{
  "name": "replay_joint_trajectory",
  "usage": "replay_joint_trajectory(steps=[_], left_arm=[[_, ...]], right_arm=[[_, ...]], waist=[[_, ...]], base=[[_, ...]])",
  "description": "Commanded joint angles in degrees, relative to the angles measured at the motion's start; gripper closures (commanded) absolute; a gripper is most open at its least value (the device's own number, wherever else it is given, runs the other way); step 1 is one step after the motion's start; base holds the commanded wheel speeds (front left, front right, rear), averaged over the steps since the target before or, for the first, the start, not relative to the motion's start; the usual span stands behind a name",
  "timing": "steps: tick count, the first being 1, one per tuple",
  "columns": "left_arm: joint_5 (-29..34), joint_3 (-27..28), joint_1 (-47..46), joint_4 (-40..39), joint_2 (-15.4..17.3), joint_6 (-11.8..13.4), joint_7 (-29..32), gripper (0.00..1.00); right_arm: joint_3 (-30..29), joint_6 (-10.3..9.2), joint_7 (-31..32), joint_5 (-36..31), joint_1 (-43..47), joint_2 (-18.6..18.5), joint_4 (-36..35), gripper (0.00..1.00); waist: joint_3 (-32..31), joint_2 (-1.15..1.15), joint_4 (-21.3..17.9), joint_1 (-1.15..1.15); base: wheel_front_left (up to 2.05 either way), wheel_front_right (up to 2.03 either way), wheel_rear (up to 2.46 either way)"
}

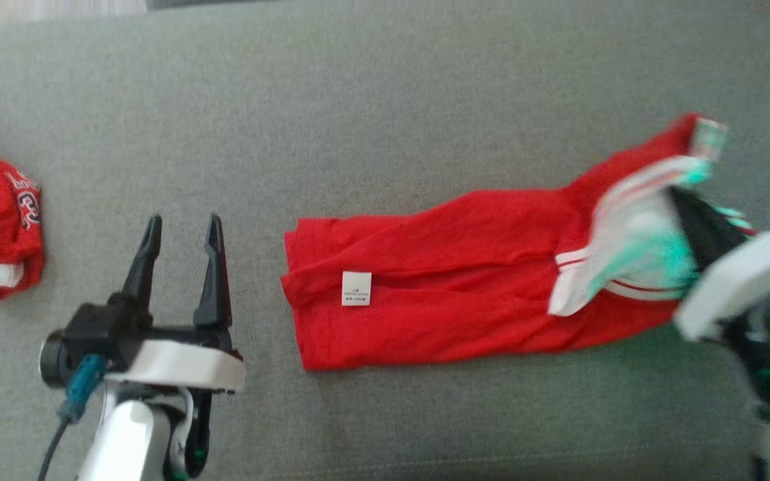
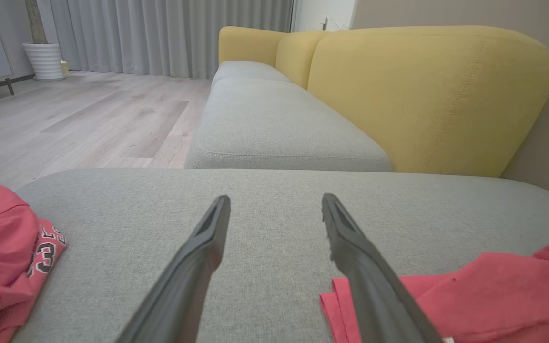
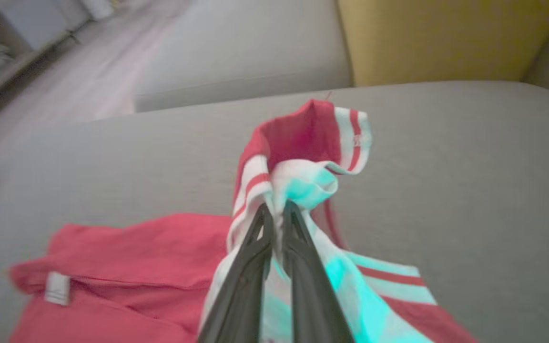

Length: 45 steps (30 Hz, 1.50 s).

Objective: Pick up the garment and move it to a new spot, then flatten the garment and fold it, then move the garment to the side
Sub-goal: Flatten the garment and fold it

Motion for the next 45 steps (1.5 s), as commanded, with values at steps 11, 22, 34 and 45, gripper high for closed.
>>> replay_joint_trajectory(steps=[11, 22, 34, 45], left_arm=[[0.33, -0.35, -0.37, 0.28, -1.06, -1.57, -0.35, 0.00], [0.14, -1.58, -1.86, 1.47, -2.62, -2.19, -0.35, 0.00], [0.80, -0.14, -2.17, 1.27, -3.19, -2.38, -0.35, 0.00], [1.90, 1.11, -1.57, 0.99, -2.07, -2.41, -0.35, 0.00]], right_arm=[[21.46, 0.41, -9.72, 10.15, -7.27, 7.84, 11.34, 1.00], [34.87, 0.41, -23.20, 18.27, -14.12, 7.87, 30.27, 1.00], [42.51, 0.41, -34.05, 19.32, -20.43, 7.88, 34.23, 0.00], [30.58, 0.41, -42.91, 8.96, -16.94, 5.63, 23.52, 0.00]], waist=[[-4.63, 0.00, 5.63, 0.00], [-2.82, 0.00, 10.75, 0.00], [-1.74, 0.00, 9.59, 0.00], [-2.66, 0.00, 4.43, 0.00]], base=[[0.00, 0.00, 0.00], [0.00, 0.00, 0.00], [0.00, 0.00, 0.00], [0.00, 0.00, 0.00]])
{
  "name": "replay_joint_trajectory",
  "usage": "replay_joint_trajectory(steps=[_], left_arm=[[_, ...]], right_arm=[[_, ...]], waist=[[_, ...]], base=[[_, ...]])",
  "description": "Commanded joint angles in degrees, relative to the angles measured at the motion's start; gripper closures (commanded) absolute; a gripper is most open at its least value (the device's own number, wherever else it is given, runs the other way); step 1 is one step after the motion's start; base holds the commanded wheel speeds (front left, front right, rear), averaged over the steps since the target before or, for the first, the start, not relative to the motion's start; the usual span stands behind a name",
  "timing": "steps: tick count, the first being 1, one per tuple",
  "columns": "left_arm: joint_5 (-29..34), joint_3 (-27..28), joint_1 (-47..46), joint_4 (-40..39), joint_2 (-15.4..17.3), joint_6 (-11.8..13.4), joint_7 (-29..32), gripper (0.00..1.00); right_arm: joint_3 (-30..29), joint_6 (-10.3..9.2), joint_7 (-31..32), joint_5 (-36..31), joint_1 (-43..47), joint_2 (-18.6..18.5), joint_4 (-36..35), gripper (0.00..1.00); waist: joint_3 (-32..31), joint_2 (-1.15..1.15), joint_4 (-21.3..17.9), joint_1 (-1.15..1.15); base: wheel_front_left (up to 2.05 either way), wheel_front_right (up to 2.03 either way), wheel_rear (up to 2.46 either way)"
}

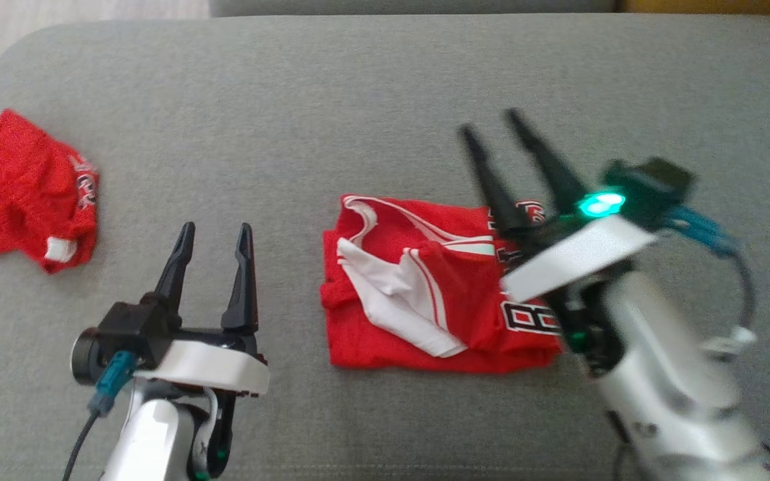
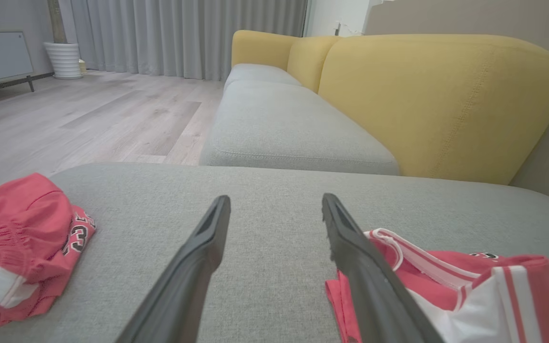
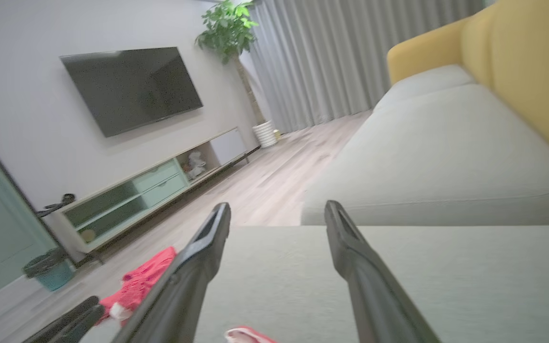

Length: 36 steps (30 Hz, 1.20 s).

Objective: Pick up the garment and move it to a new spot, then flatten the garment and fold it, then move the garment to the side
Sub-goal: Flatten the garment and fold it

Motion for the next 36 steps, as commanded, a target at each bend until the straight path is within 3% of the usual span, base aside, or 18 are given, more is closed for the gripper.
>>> replay_joint_trajectory(steps=[1, 9, 13, 23, 36], left_arm=[[0.54, 2.13, -1.27, -2.16, 1.16, 0.14, -0.35, 0.00], [0.70, 2.37, -1.42, -2.36, 2.44, 0.33, -0.11, 0.00], [0.58, 2.41, -1.17, -2.40, 2.99, 0.37, 0.19, 0.00], [0.56, 2.06, 0.07, -2.66, 4.07, 0.54, 0.97, 0.00], [-0.10, 1.81, 0.99, -3.16, 4.52, 1.04, 1.22, 0.00]], right_arm=[[-1.88, 0.41, -0.74, -1.84, 1.87, -0.51, -2.87, 0.00], [-19.43, 0.41, 1.32, -12.29, 12.07, -3.49, -10.45, 0.00], [-24.24, 0.41, 2.32, -15.81, 16.90, -3.72, -14.63, 0.00], [-23.57, 0.41, 5.28, -16.77, 22.54, -4.62, -19.91, 0.00], [-22.97, 0.41, 6.61, -15.78, 24.48, -4.50, -20.83, 0.00]], waist=[[-0.04, 0.00, -1.24, 0.00], [0.19, 0.00, -3.97, 0.00], [-0.11, 0.00, -4.74, 0.00], [-0.88, 0.00, -5.12, 0.00], [-1.45, 0.00, -4.62, 0.00]], base=[[0.00, 0.00, 0.00], [0.00, 0.00, 0.00], [0.00, 0.00, 0.00], [0.00, 0.00, 0.00], [0.00, 0.00, 0.00]])
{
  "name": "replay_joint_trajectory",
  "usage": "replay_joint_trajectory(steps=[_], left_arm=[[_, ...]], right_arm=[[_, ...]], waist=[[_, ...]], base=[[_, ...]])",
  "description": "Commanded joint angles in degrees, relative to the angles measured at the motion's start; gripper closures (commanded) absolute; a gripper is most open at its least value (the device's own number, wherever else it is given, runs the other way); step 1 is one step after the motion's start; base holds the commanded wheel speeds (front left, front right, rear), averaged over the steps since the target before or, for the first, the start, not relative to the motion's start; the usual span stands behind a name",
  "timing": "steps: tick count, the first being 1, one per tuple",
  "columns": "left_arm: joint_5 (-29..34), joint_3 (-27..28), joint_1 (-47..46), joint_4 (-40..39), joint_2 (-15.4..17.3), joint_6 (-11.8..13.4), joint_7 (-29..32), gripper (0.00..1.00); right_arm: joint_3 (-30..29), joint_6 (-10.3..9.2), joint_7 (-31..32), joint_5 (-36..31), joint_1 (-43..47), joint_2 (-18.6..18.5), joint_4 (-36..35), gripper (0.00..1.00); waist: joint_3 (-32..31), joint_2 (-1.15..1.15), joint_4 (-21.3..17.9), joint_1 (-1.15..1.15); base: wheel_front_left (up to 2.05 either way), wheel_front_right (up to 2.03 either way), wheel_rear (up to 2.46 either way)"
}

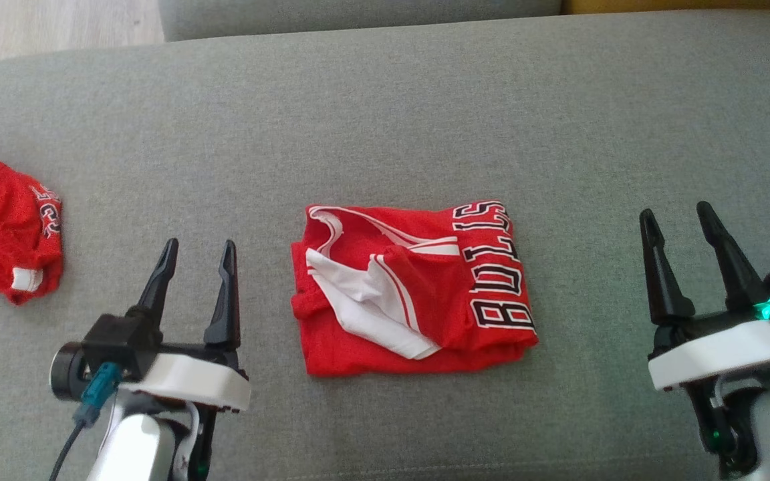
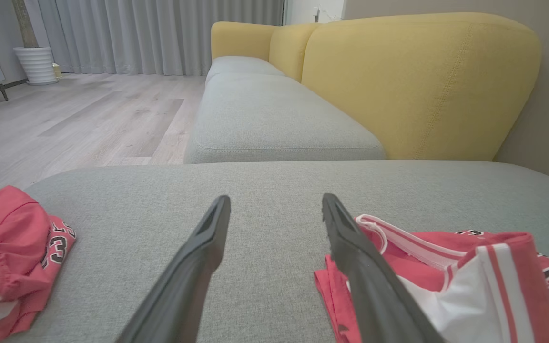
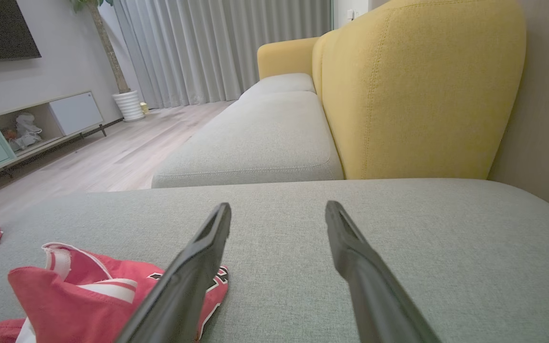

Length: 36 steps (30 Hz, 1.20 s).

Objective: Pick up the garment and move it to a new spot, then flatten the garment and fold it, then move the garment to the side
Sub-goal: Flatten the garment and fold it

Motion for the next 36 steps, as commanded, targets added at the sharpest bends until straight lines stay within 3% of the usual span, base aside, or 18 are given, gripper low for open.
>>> replay_joint_trajectory(steps=[1, 5, 6, 7, 14, 19, 23, 36], left_arm=[[-0.08, 1.68, -1.26, -2.15, 1.15, 0.48, -0.08, 0.00], [-0.19, 1.64, -1.52, -2.41, 1.27, 0.63, -0.12, 0.00], [-0.21, 1.63, -1.66, -2.48, 1.30, 0.66, -0.12, 0.00], [-0.22, 1.61, -1.82, -2.55, 1.32, 0.69, -0.12, 0.00], [-0.25, 0.82, -3.94, -2.30, 0.86, 0.47, -0.26, 0.00], [-0.48, -0.04, -5.48, -1.46, -0.22, 0.05, -0.77, 0.00], [-0.59, -0.35, -6.30, -0.81, -0.86, -0.14, -1.10, 0.00], [-0.64, -0.27, -7.11, 0.14, -1.82, -0.34, -1.56, 0.00]], right_arm=[[1.17, 0.41, 0.20, 0.40, -0.24, -0.79, -2.24, 0.00], [1.78, 0.41, 0.88, 0.73, -0.48, -0.79, -1.89, 0.00], [2.19, 0.41, 1.31, 0.88, -0.72, -0.80, -1.51, 0.54], [2.76, 0.41, 1.57, 1.08, -1.13, -0.72, -1.06, 1.00], [12.45, 0.41, 3.91, 2.14, -6.06, 1.60, 5.87, 1.00], [19.03, 0.41, 4.62, 2.61, -11.08, 3.60, 15.38, 1.00], [20.60, 0.41, 4.50, 2.75, -13.92, 4.42, 21.01, 1.00], [29.35, 0.41, 2.95, 5.56, -18.44, 5.68, 26.89, 1.00]], waist=[[0.11, 0.00, -0.02, 0.00], [0.65, 0.00, -0.03, 0.00], [0.82, 0.00, 0.00, 0.00], [1.02, 0.00, 0.06, 0.00], [2.79, 0.00, 1.67, 0.00], [4.39, 0.00, 4.06, 0.00], [5.34, 0.00, 5.57, 0.00], [6.40, 0.00, 6.91, 0.00]], base=[[0.00, 0.00, 0.00], [0.00, 0.00, 0.00], [0.00, 0.00, 0.00], [0.00, 0.00, 0.00], [0.00, 0.00, 0.00], [0.00, 0.00, 0.00], [0.00, 0.00, 0.00], [0.00, 0.00, 0.00]])
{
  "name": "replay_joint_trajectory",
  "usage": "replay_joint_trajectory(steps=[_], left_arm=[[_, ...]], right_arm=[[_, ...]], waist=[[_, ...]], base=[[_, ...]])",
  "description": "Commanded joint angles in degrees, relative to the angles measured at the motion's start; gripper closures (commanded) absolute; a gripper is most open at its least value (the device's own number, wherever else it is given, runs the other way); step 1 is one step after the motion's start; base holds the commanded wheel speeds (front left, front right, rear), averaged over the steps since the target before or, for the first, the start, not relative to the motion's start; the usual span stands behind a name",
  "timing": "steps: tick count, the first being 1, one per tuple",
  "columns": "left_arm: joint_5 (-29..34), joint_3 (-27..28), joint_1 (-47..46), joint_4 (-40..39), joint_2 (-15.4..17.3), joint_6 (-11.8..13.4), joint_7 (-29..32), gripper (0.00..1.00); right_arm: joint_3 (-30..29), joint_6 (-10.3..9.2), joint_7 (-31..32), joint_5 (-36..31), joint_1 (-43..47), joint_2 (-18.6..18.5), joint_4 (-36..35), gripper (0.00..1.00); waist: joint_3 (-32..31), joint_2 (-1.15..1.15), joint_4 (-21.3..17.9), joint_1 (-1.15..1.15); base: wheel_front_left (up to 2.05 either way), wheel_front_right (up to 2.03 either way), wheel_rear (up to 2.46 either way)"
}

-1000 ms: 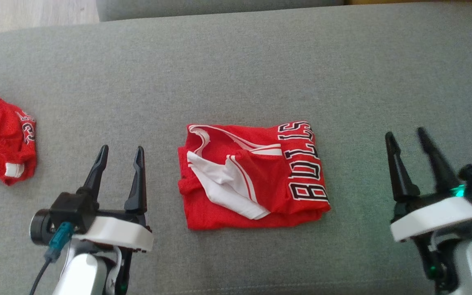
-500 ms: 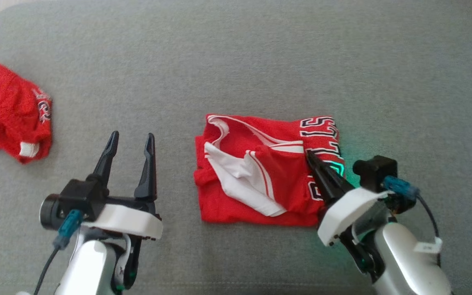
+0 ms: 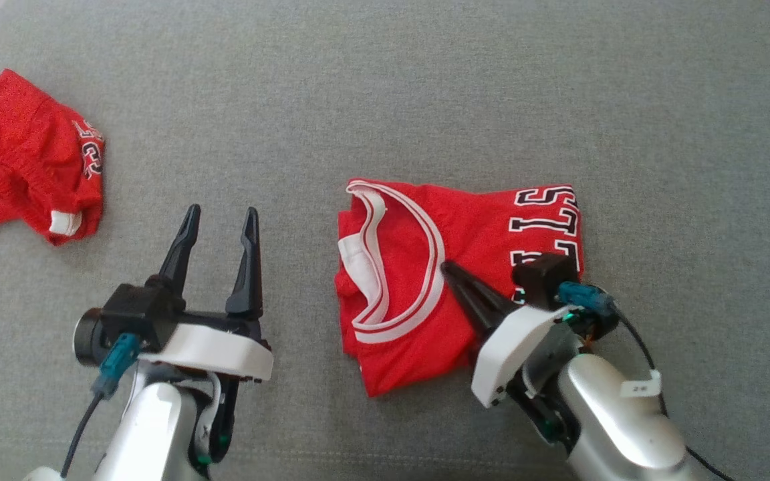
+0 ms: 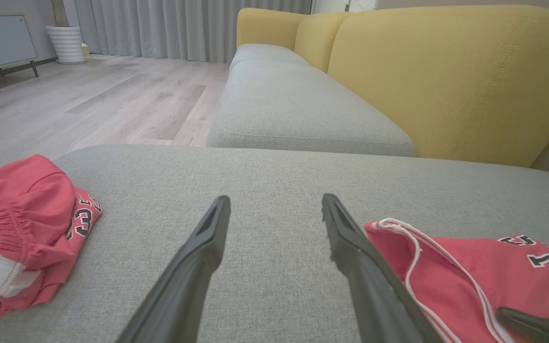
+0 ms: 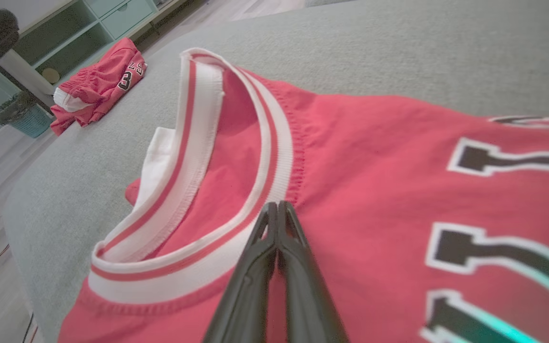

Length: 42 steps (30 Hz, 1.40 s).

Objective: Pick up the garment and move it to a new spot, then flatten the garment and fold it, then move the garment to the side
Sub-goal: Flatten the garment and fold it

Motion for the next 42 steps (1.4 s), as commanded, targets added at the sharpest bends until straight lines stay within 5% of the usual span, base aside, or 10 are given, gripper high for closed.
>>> replay_joint_trajectory(steps=[1, 8, 9, 10, 27, 42], left_arm=[[-0.08, 1.65, -2.20, -1.38, 0.29, -0.22, -0.63, 0.00], [0.01, 2.22, -2.09, -1.10, 0.21, -0.38, -0.68, 0.00], [0.06, 2.40, -1.90, -1.11, 0.27, -0.34, -0.68, 0.00], [0.14, 2.52, -1.69, -1.10, 0.37, -0.33, -0.68, 0.00], [-0.31, 5.11, 1.59, -2.18, 3.32, 0.60, -0.58, 0.00], [-0.63, 5.07, 10.15, -4.20, 5.38, 1.68, 0.27, 0.00]], right_arm=[[1.62, 0.41, -0.87, 0.32, -1.68, 1.23, -1.29, 1.00], [4.63, 0.41, -5.66, 1.40, -4.05, 1.41, -1.00, 1.00], [4.11, 0.41, -6.36, 1.65, -4.12, 1.42, -1.50, 0.72], [3.39, 0.41, -6.98, 1.70, -4.11, 1.43, -2.17, 0.00], [-23.09, 0.41, -10.51, -1.60, 8.05, -4.62, -18.77, 0.00], [-23.57, 0.41, -6.68, -3.04, 18.88, -6.27, -24.74, 0.00]], waist=[[0.07, 0.00, 0.08, 0.00], [-0.45, 0.00, -0.48, 0.00], [-0.71, 0.00, -0.79, 0.00], [-0.97, 0.00, -1.11, 0.00], [-6.06, 0.00, -6.89, 0.00], [-13.05, 0.00, -8.56, 0.00]], base=[[0.00, 0.00, 0.00], [0.00, 0.00, 0.00], [0.00, 0.00, 0.00], [0.00, 0.00, 0.00], [0.00, 0.00, 0.00], [0.00, 0.00, 0.00]])
